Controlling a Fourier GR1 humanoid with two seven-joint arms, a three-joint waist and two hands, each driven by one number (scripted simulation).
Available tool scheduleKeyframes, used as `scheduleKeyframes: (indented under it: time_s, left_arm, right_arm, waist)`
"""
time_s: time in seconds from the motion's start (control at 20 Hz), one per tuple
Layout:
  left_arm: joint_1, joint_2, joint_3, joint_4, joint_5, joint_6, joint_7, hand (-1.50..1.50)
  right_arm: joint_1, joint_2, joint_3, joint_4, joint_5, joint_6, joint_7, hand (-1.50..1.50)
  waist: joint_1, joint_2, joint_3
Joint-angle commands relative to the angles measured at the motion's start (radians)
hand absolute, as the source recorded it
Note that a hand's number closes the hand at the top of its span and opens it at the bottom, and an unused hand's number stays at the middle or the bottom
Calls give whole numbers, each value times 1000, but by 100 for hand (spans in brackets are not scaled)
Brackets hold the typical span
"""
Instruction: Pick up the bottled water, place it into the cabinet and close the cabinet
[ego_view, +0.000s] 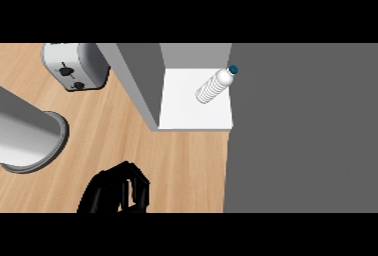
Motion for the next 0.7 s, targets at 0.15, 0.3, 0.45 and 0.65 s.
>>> scheduleKeyframes:
  time_s: [0.15, 0.3, 0.45, 0.65]
  left_arm:
    - [122, 184, 138, -139, 92, -109, -24, 150]
    - [169, 225, 179, -191, 138, -148, -31, -150]
    - [210, 261, 227, -199, 163, -179, -54, -150]
    - [246, 291, 285, -183, 189, -193, -65, -150]
  right_arm:
    - [22, 47, 50, -266, 115, 8, 23, 150]
    - [20, 42, 53, -289, 128, 29, 18, 150]
    - [24, 33, 105, -317, 131, 29, 41, 150]
    - [-3, 21, 179, -324, 164, 44, 69, 150]
  waist:
    - [7, -4, -1]
    - [4, -10, -3]
    - [8, -10, -5]
    - [5, -8, -7]
